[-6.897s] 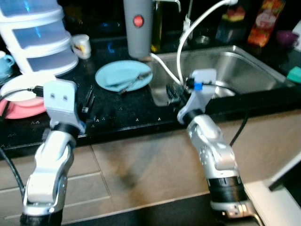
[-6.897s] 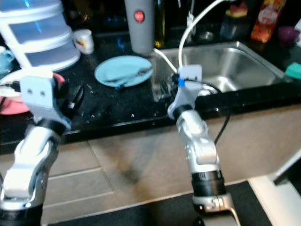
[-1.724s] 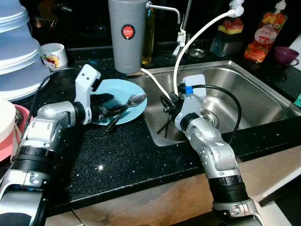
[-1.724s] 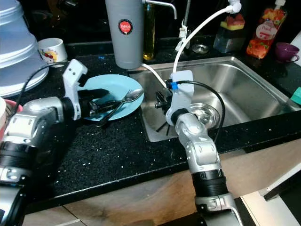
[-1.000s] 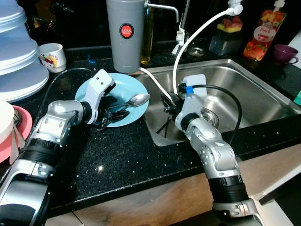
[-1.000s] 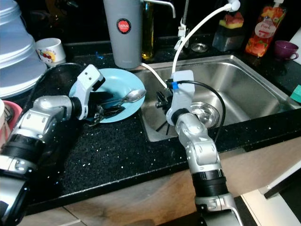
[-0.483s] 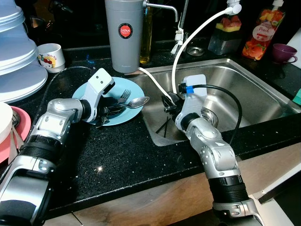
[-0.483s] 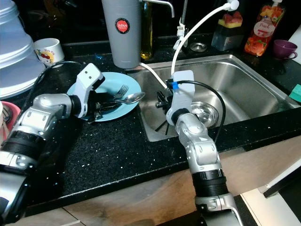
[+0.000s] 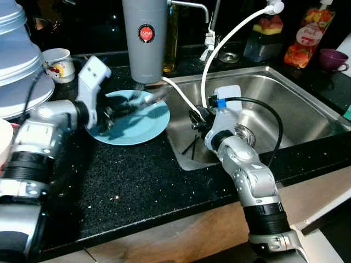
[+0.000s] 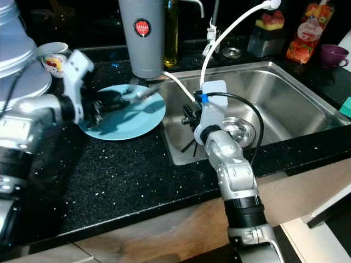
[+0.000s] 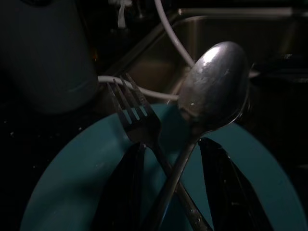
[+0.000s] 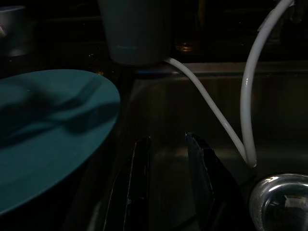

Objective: Kitchen organization

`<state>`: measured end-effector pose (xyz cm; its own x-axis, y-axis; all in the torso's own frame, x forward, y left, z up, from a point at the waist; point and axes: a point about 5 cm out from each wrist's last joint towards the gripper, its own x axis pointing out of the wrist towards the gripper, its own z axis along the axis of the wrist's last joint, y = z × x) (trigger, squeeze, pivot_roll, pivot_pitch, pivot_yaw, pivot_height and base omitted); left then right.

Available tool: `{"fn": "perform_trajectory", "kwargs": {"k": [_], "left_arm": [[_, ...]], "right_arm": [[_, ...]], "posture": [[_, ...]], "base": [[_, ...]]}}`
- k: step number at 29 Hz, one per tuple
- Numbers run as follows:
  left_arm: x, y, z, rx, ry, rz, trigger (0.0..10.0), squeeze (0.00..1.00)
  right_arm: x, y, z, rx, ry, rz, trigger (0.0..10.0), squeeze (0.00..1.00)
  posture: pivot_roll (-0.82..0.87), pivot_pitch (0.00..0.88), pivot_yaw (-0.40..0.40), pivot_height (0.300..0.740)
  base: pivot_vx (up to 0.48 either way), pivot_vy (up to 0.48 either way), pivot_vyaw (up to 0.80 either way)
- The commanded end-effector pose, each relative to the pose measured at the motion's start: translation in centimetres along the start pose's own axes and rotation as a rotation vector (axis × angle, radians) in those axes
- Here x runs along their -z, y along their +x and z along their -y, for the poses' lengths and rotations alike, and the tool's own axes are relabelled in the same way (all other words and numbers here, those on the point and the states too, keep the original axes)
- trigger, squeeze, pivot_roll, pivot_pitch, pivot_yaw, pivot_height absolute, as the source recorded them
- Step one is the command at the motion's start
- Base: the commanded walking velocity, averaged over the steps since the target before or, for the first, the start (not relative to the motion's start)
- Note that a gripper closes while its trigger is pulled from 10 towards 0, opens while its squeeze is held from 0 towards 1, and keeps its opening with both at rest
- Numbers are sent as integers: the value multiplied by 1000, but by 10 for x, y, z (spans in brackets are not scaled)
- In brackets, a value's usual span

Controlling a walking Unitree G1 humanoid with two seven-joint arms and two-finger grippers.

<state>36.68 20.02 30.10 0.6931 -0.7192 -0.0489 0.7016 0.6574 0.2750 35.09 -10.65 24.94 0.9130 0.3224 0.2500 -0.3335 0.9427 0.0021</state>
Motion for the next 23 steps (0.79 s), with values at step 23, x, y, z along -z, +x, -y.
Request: {"fn": "perform_trajectory", "kwargs": {"k": [23], "left_arm": [[20,1,16,15,11,-65,0,0]], "right_arm": [[-2,1,-1,-7,4,11,10000,0]], "posture": [[-10,85,1,740]], "base": [[0,0,0]]}}
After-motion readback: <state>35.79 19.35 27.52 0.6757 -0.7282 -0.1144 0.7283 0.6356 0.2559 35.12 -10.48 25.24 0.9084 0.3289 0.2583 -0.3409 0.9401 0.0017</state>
